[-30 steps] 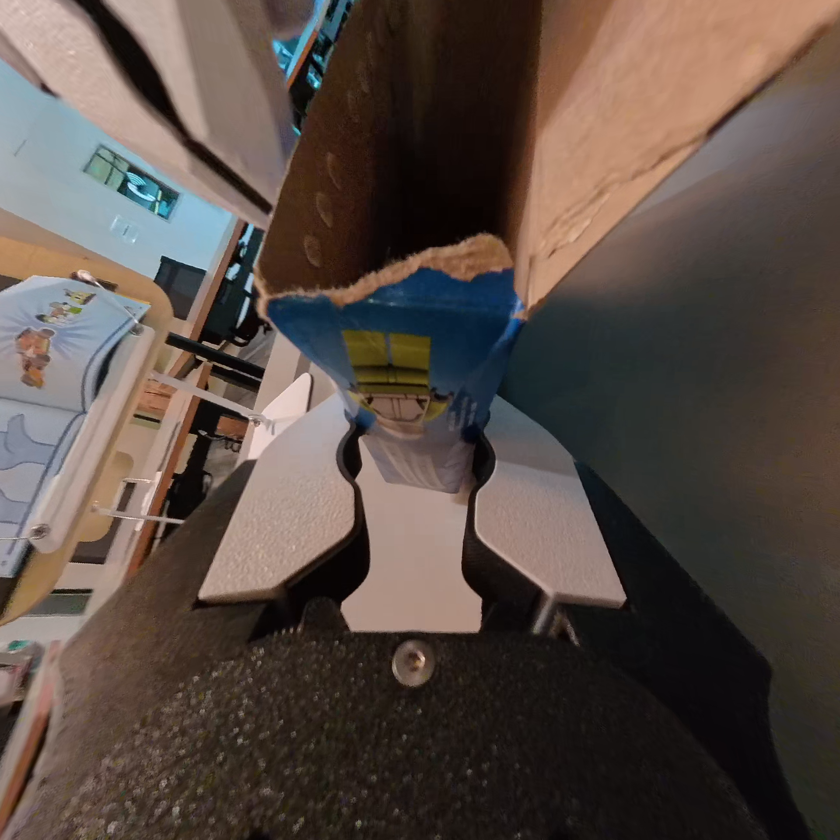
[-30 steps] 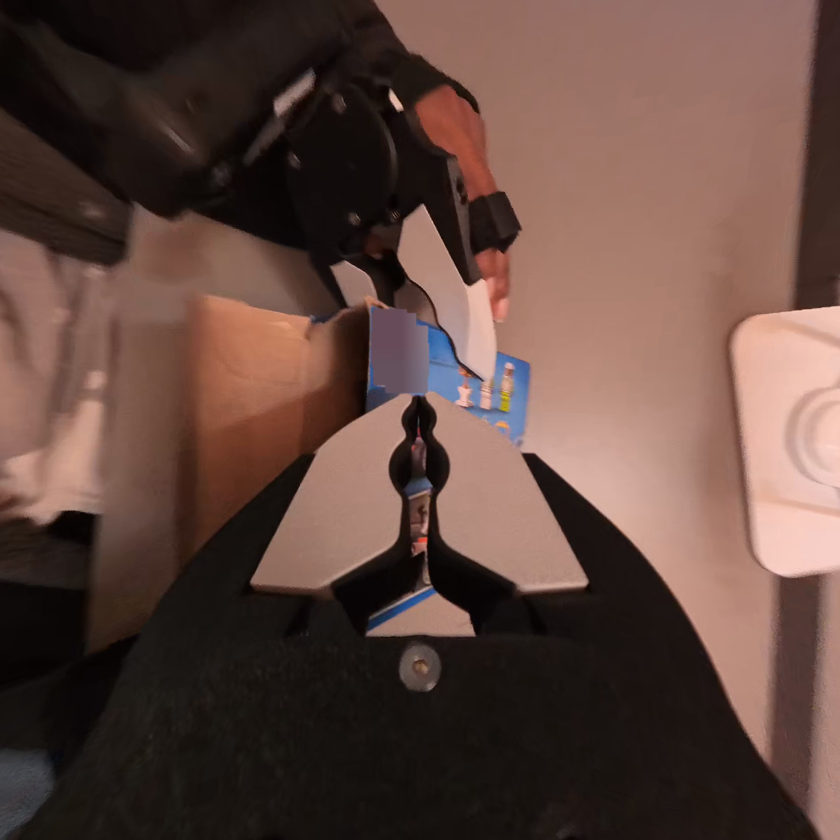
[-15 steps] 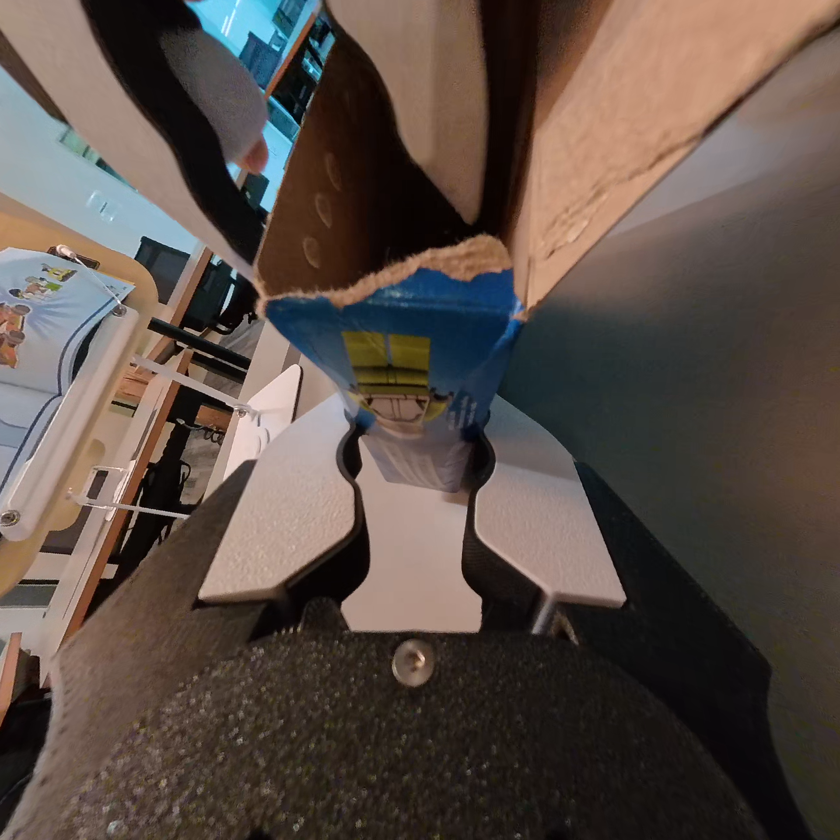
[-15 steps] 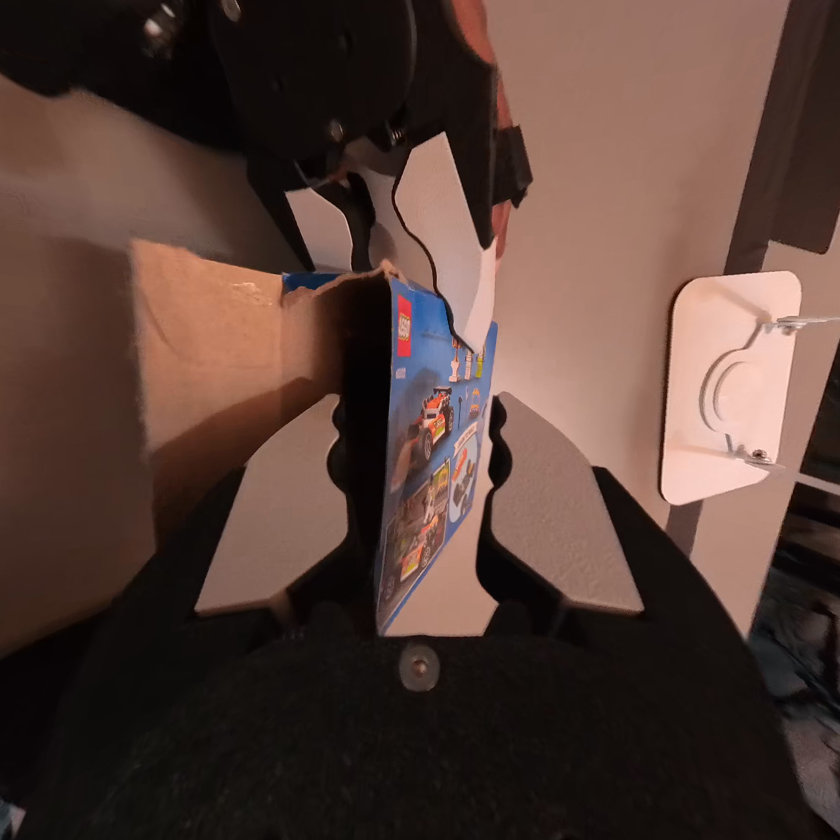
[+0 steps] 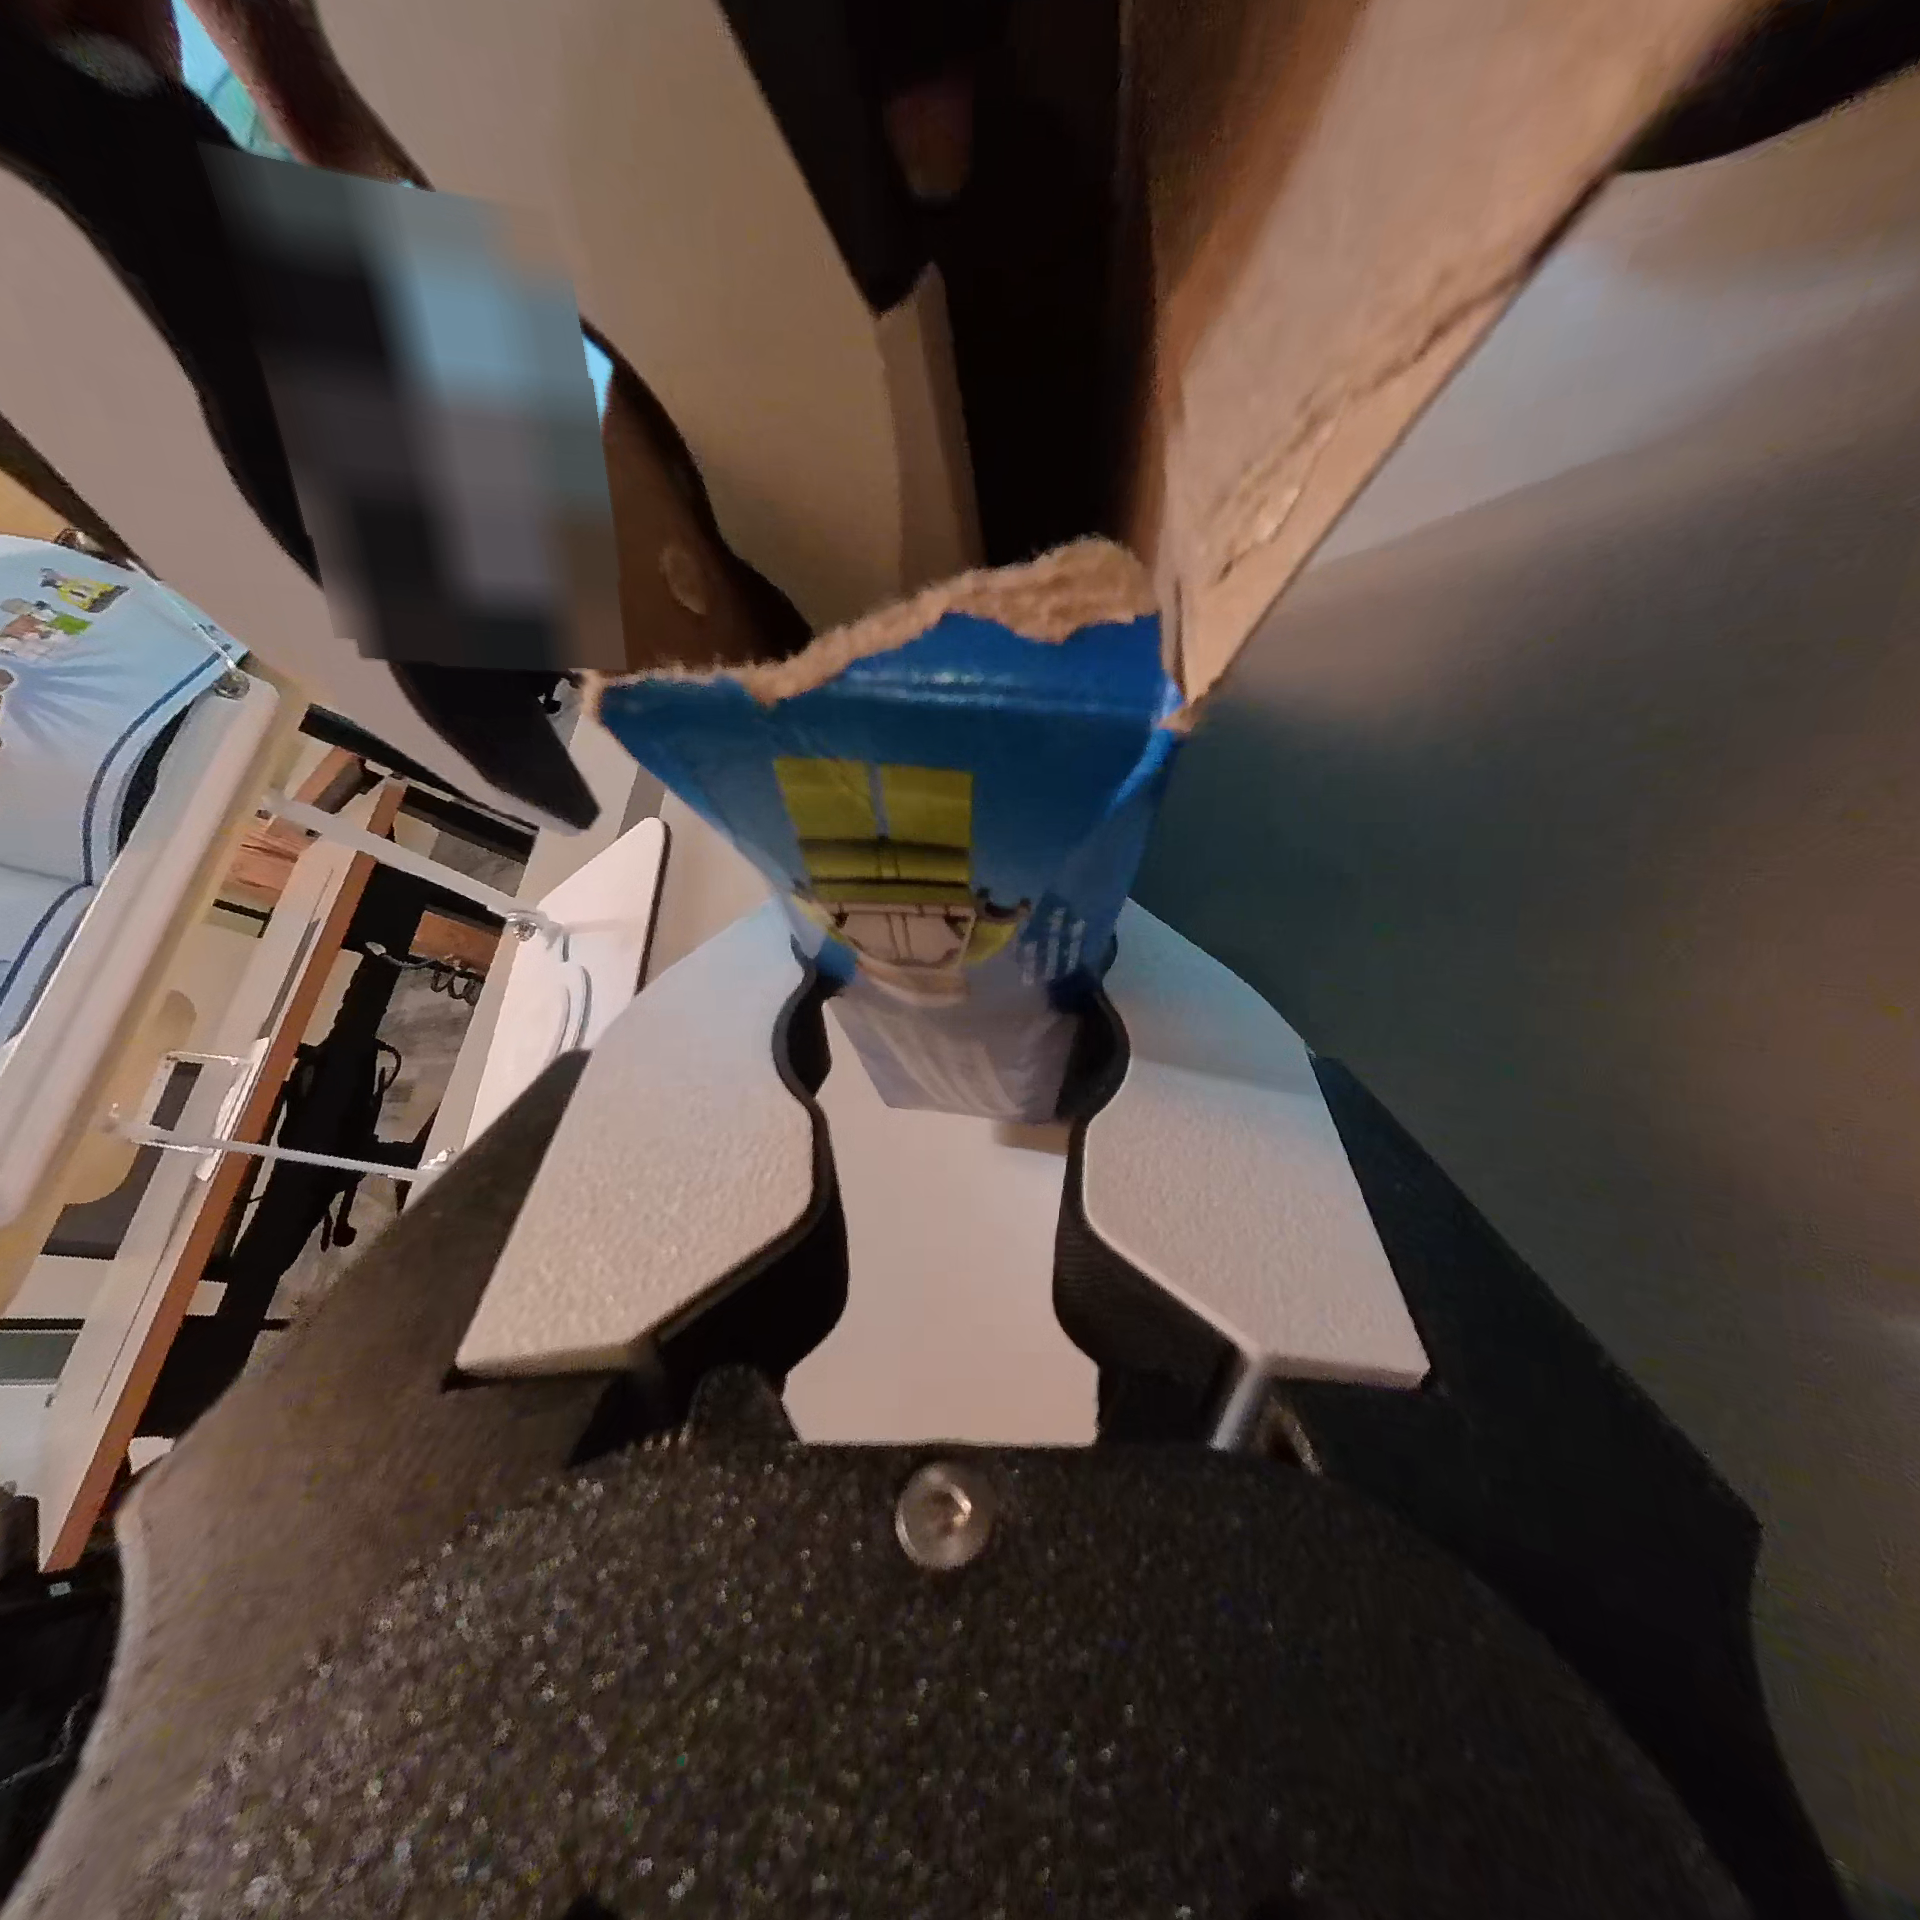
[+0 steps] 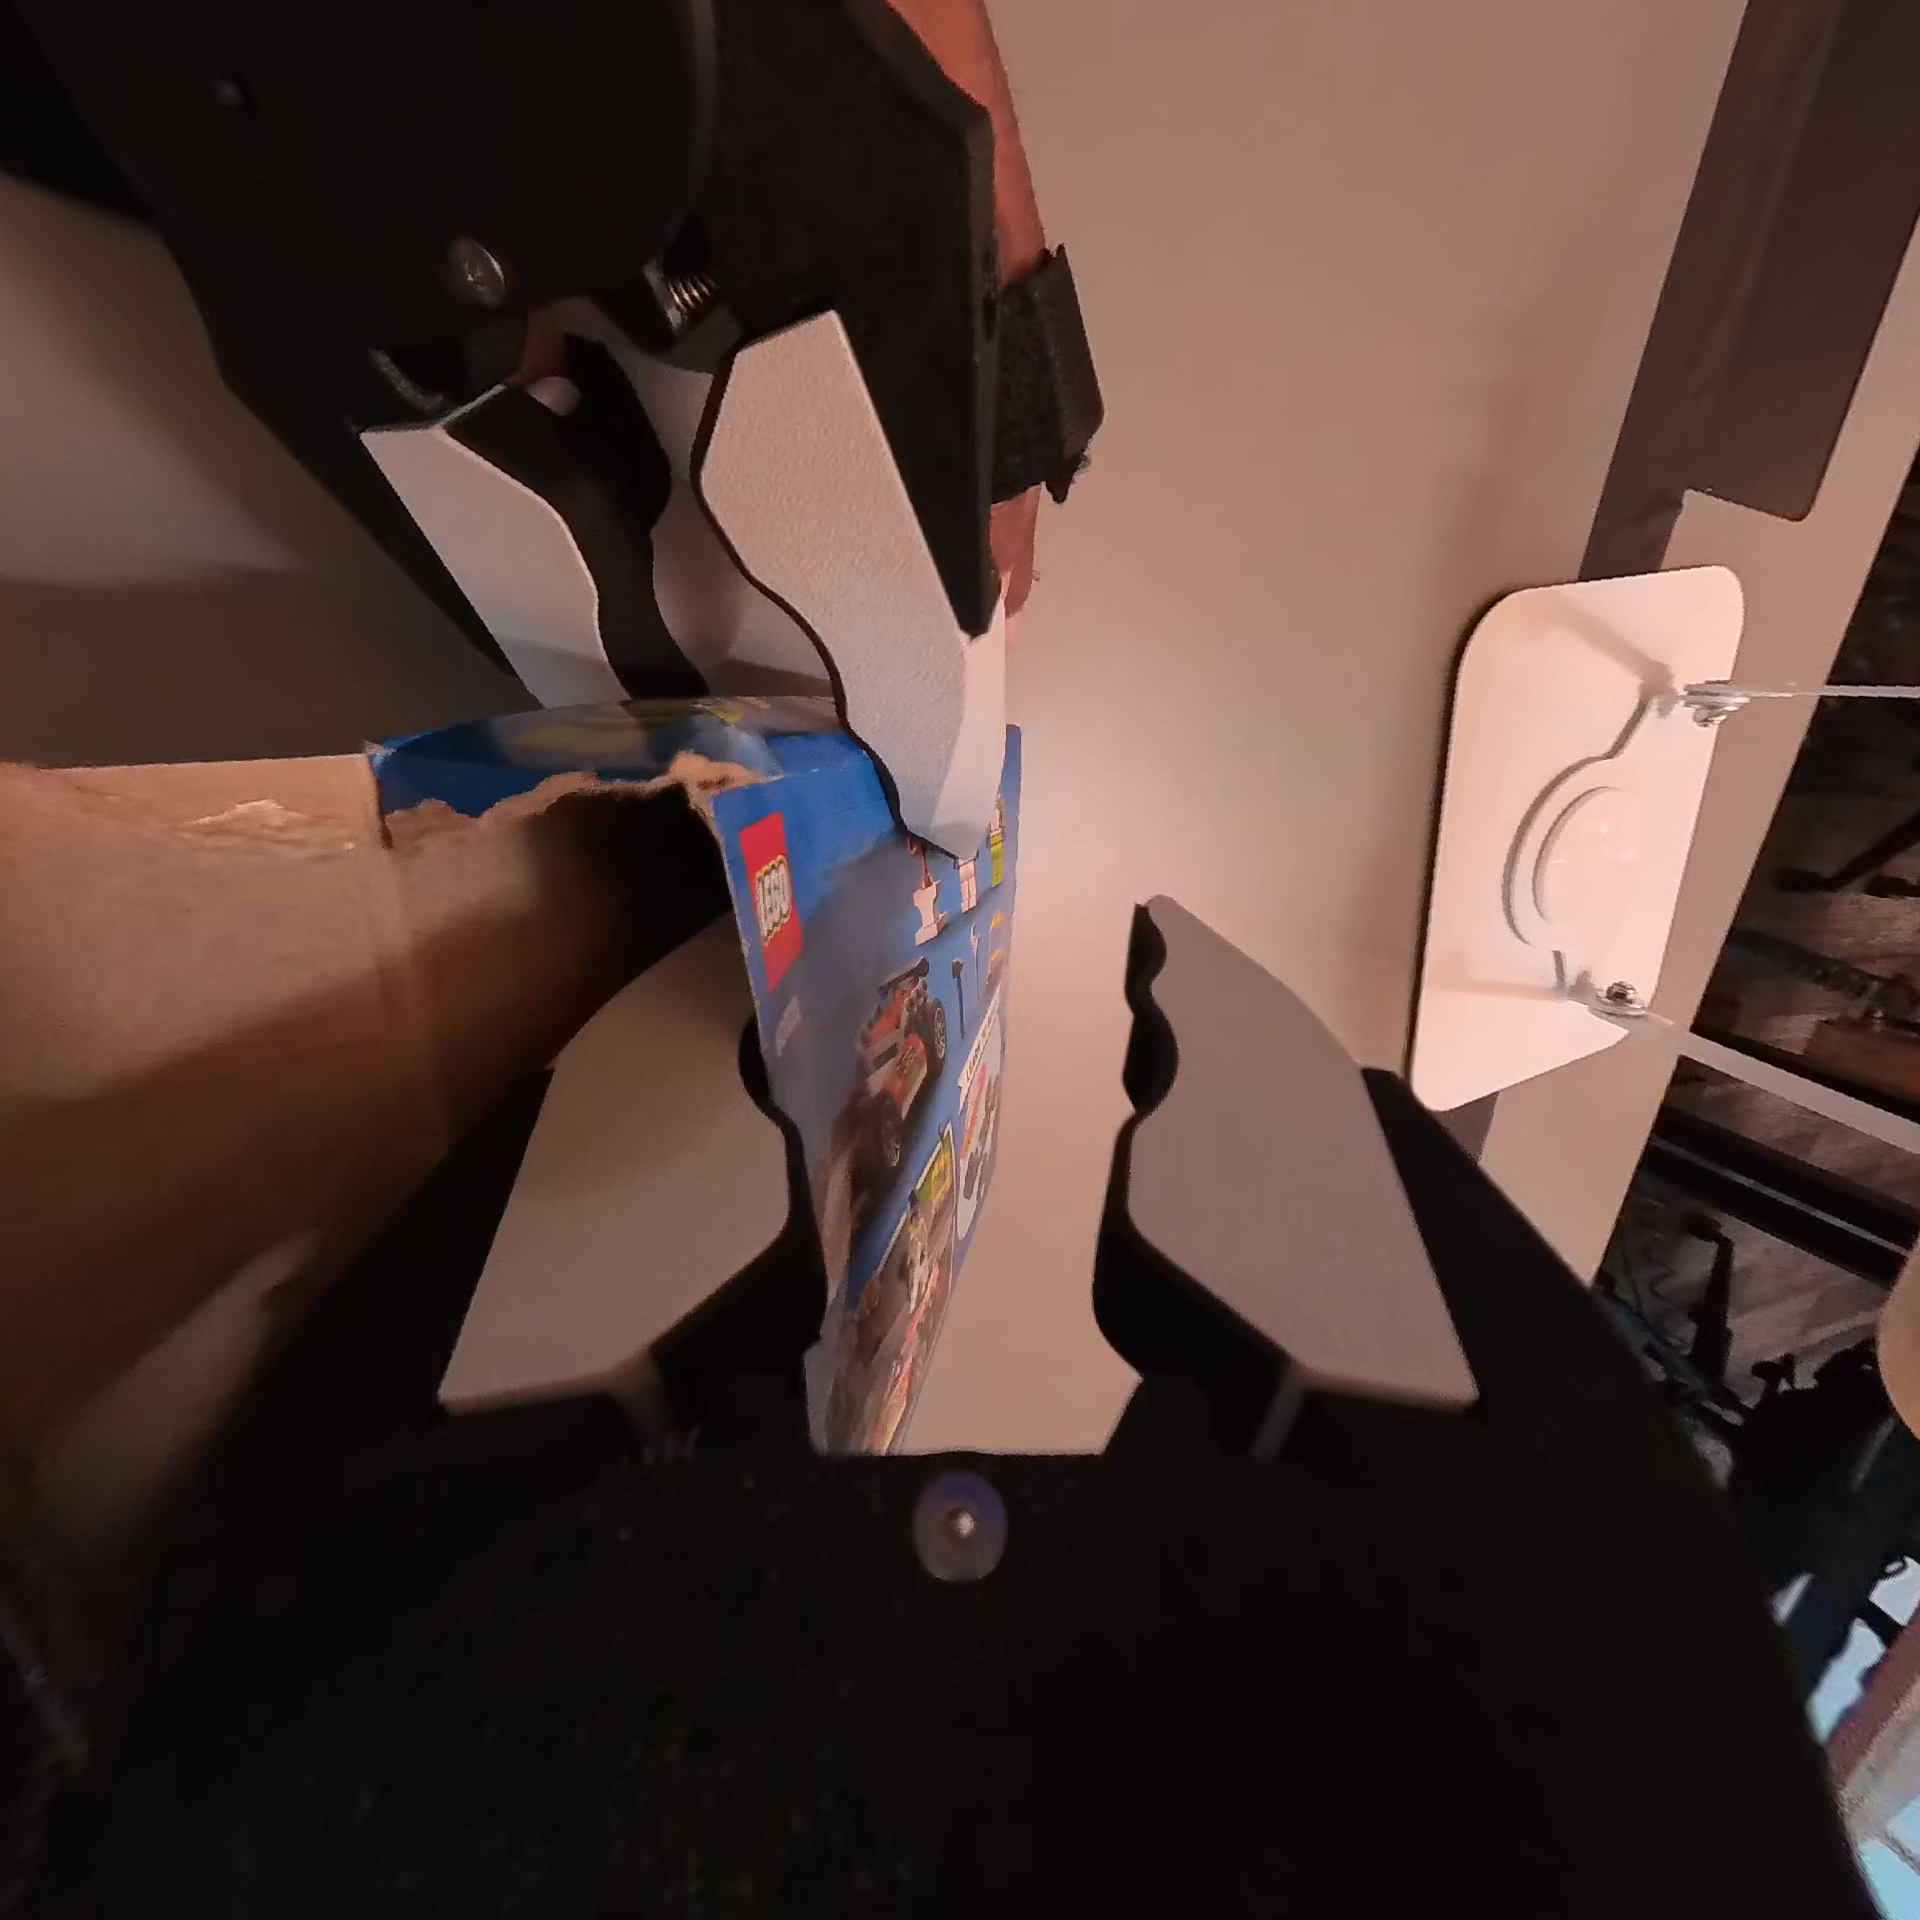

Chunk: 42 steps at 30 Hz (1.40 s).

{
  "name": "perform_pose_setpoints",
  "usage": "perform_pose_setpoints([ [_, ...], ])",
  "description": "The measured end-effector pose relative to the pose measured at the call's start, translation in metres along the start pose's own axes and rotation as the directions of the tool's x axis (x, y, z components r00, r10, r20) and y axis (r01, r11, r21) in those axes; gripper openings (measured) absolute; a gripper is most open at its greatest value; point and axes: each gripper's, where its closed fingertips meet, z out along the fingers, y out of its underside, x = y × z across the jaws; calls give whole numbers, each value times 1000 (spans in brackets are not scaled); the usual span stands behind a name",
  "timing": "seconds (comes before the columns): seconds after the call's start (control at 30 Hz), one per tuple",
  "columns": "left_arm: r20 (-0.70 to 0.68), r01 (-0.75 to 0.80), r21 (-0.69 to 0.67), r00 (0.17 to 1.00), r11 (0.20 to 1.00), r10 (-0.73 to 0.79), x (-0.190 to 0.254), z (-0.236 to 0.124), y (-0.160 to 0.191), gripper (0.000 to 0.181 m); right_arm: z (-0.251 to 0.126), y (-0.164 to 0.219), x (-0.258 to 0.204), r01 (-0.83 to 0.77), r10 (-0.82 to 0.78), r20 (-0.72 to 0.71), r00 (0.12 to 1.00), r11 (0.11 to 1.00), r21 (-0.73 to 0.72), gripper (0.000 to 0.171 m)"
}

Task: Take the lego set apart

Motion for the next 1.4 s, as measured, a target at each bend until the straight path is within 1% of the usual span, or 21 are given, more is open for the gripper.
perform_pose_setpoints([
  [0.1,-9,33,11,999,999,-33,0,-1,-2,46,-12,1,3,-16,17,-14,1000,999,41,63],
  [0.2,-10,57,13,998,998,-57,-2,-1,-1,46,-39,1,12,-103,105,-4,994,983,153,63],
  [0.27,-10,85,15,996,996,-85,-4,-1,0,46,-60,5,21,-171,176,1,984,955,242,64],
  [0.33,-10,120,18,993,993,-119,-6,-1,1,46,-82,10,37,-246,262,1,965,904,351,62],
  [0.4,-13,166,18,986,986,-166,-9,-2,3,46,-103,18,58,-329,368,9,930,820,468,60],
  [0.47,-28,230,27,973,973,-230,-12,-4,4,46,-121,30,82,-401,479,21,878,710,579,58],
  [0.53,-58,320,44,946,946,-317,-16,-7,5,46,-129,46,105,-452,571,36,820,607,654,56],
  [0.63,-139,473,72,877,878,-461,-20,-11,5,46,-115,75,139,-507,677,57,734,489,710,56],
  [0.7,-173,544,60,832,837,-528,-22,-12,9,46,-99,91,156,-542,718,100,688,417,730,55],
  [0.8,-206,615,41,776,787,-596,-22,-11,16,47,-83,104,173,-586,747,211,630,279,761,53],
  [0.87,-222,621,44,770,782,-598,-20,-10,18,48,-76,107,179,-609,742,290,604,195,769,51],
  [0.9,-220,615,36,774,788,-594,-19,-9,20,48,-75,108,180,-614,735,318,599,168,771,51],
  [0.97,-229,611,21,774,792,-591,-14,-6,22,53,-72,110,182,-614,727,333,601,153,775,51],
  [1.2,-240,626,36,762,779,-601,-17,-7,21,59,-78,121,168,-582,705,321,632,159,798,51],
  [1.27,-253,627,42,760,778,-598,-17,-9,19,63,-78,127,163,-587,708,324,628,157,795,51],
  [1.4,-266,591,24,781,806,-564,-21,-21,20,75,-81,139,163,-585,723,317,614,148,798,53],
])
